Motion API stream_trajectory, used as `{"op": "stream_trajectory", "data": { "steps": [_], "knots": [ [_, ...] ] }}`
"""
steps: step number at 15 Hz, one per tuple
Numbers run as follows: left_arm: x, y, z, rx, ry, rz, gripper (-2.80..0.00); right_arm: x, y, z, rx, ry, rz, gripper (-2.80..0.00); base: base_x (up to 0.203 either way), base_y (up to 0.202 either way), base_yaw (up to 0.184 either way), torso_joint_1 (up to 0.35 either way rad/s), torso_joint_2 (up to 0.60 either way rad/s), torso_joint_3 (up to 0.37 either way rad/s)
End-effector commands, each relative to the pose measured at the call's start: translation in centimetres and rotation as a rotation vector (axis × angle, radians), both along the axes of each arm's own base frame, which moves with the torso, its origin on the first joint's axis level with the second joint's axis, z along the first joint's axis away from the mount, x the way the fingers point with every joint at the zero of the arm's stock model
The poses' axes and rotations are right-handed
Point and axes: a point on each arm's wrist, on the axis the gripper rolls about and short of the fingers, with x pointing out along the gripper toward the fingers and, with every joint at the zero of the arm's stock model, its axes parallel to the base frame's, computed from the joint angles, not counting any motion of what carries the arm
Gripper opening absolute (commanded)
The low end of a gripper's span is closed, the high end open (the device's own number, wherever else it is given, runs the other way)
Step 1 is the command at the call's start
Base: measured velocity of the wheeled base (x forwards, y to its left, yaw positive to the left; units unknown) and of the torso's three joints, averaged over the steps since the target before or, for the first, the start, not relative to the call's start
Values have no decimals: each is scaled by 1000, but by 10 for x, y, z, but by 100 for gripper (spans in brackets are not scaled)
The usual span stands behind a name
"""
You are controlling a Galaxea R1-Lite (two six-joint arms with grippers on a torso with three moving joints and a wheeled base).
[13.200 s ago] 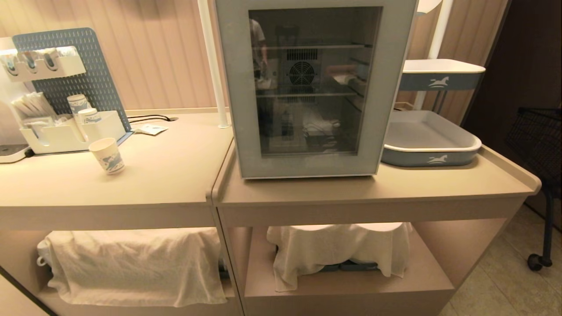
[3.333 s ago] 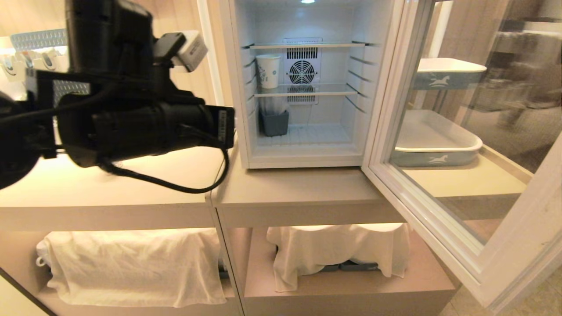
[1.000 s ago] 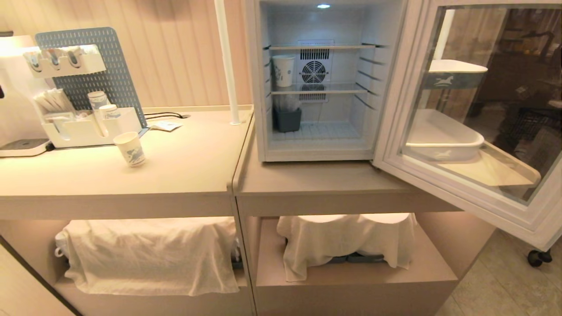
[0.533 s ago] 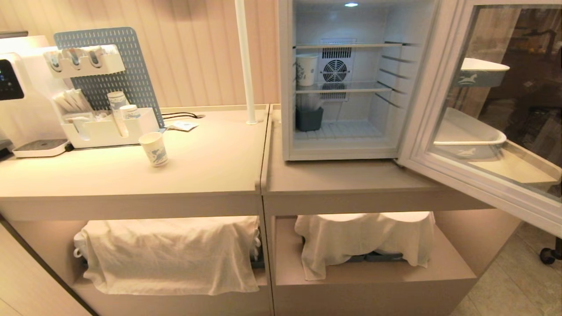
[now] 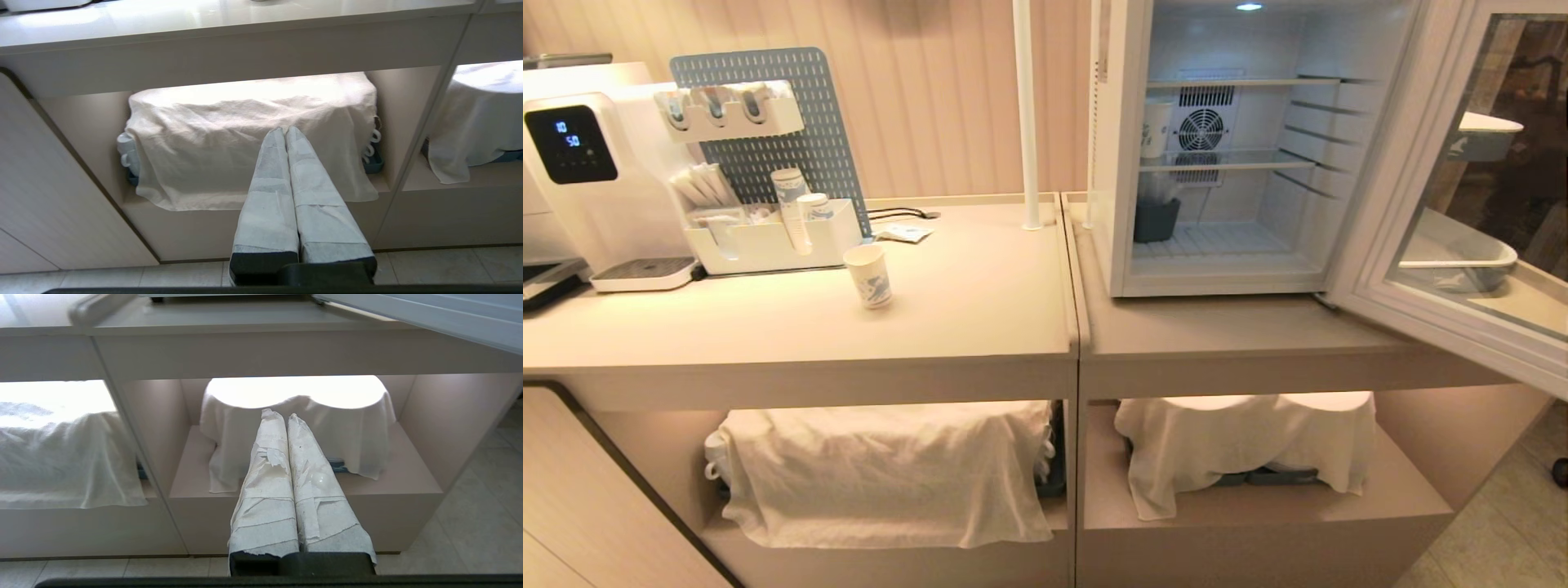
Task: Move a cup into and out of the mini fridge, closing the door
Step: Put the paper cup in the freezer
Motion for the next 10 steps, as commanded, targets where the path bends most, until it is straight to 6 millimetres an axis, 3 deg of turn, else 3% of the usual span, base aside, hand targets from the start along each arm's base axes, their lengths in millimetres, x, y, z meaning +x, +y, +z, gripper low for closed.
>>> {"op": "stream_trajectory", "data": {
  "steps": [1, 10],
  "knots": [
    [0, 0, 0, 5, 3, -5, -280, 0, 0, 0, -1, -1, 1, -280, 0, 191, -1, 4, -5, 2],
    [0, 0, 1, -27, -6, 7, -280, 0, 0, 0, 2, -1, 1, -280, 0, 191, -1, 3, 1, 1]
  ]
}}
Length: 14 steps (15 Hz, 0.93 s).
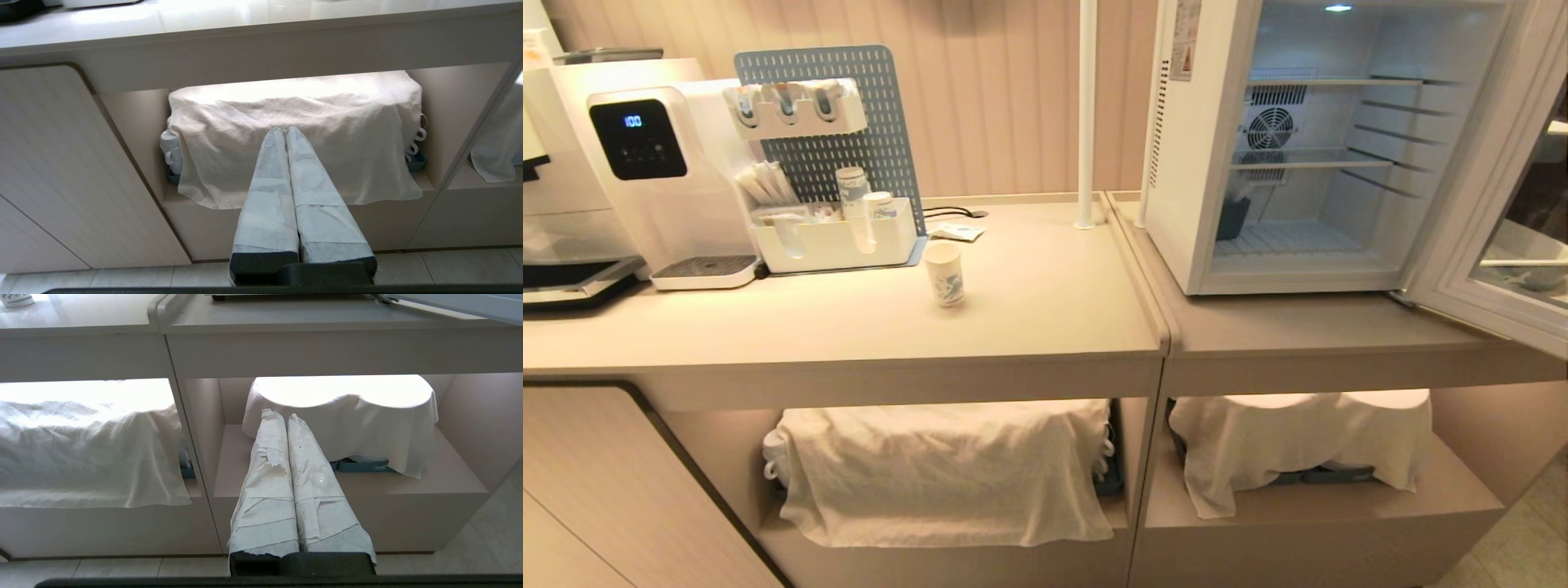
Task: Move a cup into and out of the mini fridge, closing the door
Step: Put the paper cup in the freezer
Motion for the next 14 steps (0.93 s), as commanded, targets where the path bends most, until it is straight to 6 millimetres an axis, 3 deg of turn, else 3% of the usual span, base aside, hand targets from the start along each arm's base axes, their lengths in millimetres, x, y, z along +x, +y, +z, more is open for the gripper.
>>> {"op": "stream_trajectory", "data": {
  "steps": [1, 14],
  "knots": [
    [0, 0, 0, -29, -2, 4, -280, 0, 0, 0, -1, -2, 1, -280, 0, 192, -1, 1, 9, -1],
    [0, 0, 1, -40, -3, 4, -280, 0, 0, 0, -1, -1, 0, -280, 0, 191, 0, 2, 3, 2]
  ]
}}
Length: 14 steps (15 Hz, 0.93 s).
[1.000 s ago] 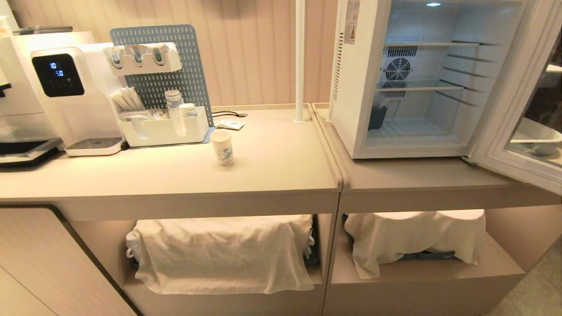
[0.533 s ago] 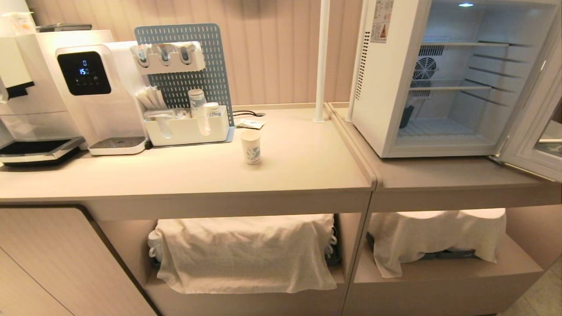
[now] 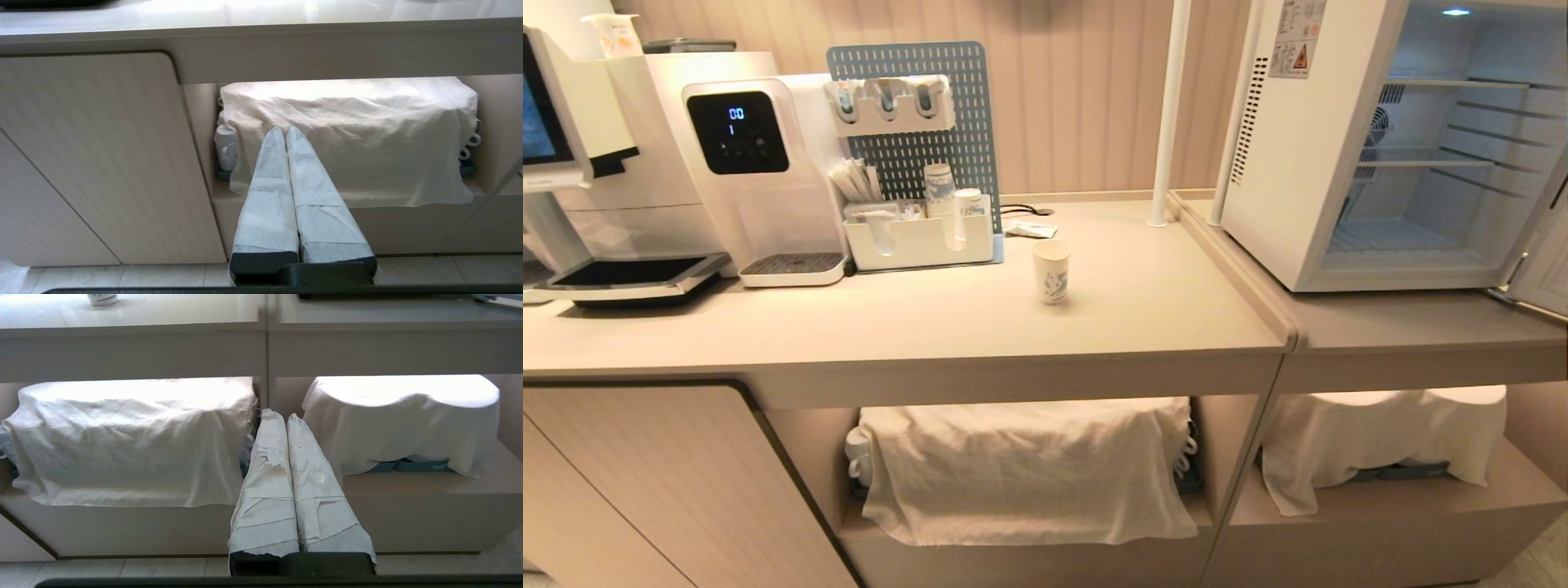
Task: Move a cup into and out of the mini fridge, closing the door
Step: Put the paper cup in the freezer
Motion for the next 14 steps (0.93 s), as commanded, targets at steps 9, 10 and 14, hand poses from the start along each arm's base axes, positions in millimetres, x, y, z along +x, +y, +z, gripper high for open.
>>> {"op": "stream_trajectory", "data": {
  "steps": [9, 10, 14],
  "knots": [
    [0, 0, 0, 0, 1, 1, -280, 0, 0, 0, 0, -1, 1, -280, 0, 192, -2, 3, 1, 2],
    [0, 0, 0, 2, 1, 1, -280, 0, 0, 0, 0, -1, 0, -280, 0, 193, -2, 1, 1, 1],
    [0, 0, 0, 7, 1, 1, -280, 0, 0, 0, 0, -1, 1, -280, 0, 195, 0, 0, 4, 4]
  ]
}}
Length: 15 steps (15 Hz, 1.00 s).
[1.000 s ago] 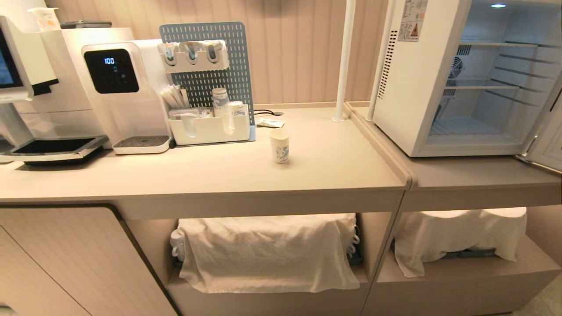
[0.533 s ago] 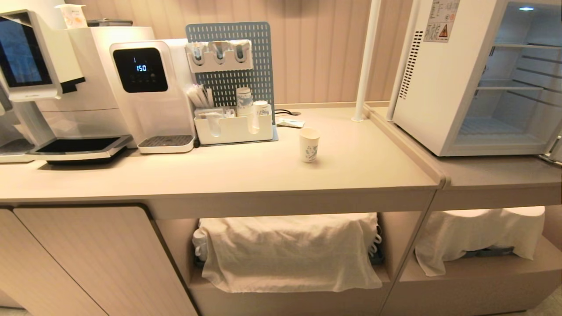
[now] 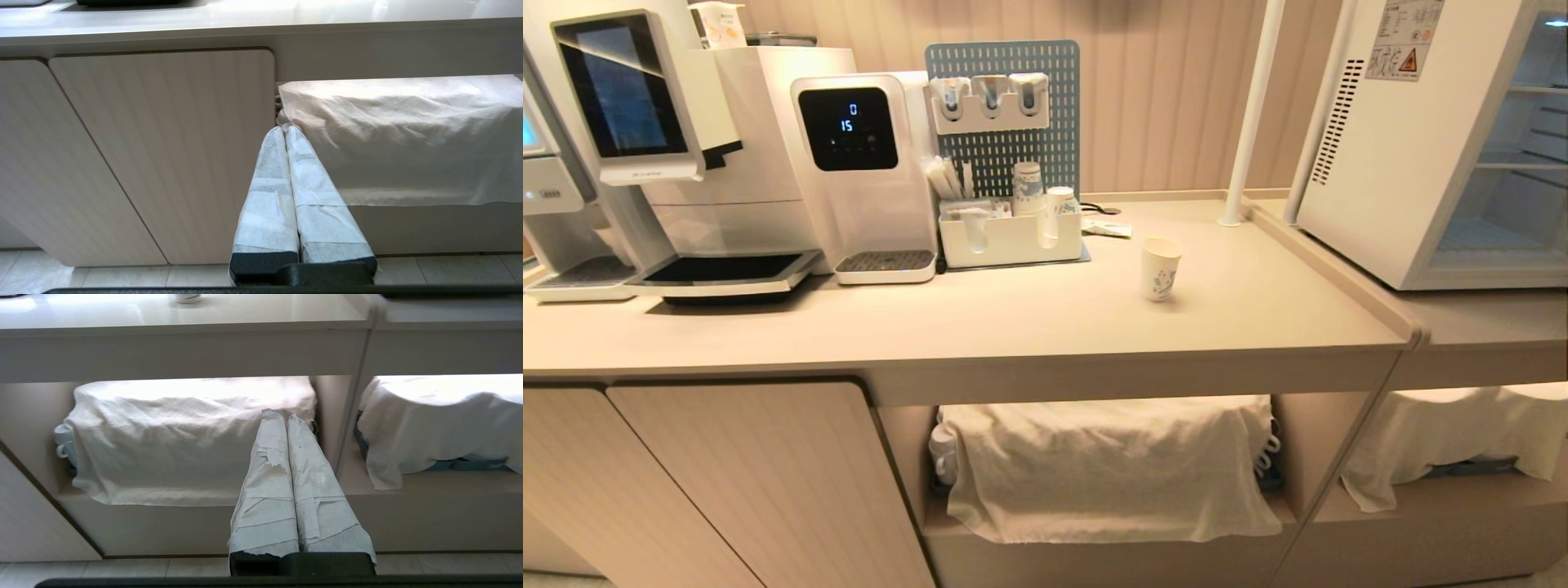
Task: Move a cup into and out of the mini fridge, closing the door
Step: Put the paper cup in the freezer
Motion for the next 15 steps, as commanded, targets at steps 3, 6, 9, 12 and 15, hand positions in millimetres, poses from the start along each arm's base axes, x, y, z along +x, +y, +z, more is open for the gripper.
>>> {"op": "stream_trajectory", "data": {
  "steps": [3, 6, 9, 12, 15],
  "knots": [
    [0, 0, 0, 9, 1, 0, -280, 0, 0, 0, 0, 0, 2, -280, 0, 187, -1, 5, 2, 4],
    [0, 0, 0, -8, 1, 1, -280, 0, 0, 0, 0, -1, 2, -280, 0, 132, 0, 3, 2, 1],
    [0, 0, 0, -8, 1, 1, -280, 0, 0, 0, -26, 0, 8, -280, 0, 0, 0, 0, 0, 0],
    [0, 0, 0, -8, 1, 0, -280, -1, 0, 5, -9, -26, 1, -280, 0, 0, 0, 0, 0, 0],
    [0, 0, 0, -8, 1, 1, -280, -18, 0, 76, -7, -133, -2, -280, 0, 0, 0, 0, 0, 0]
  ]
}}
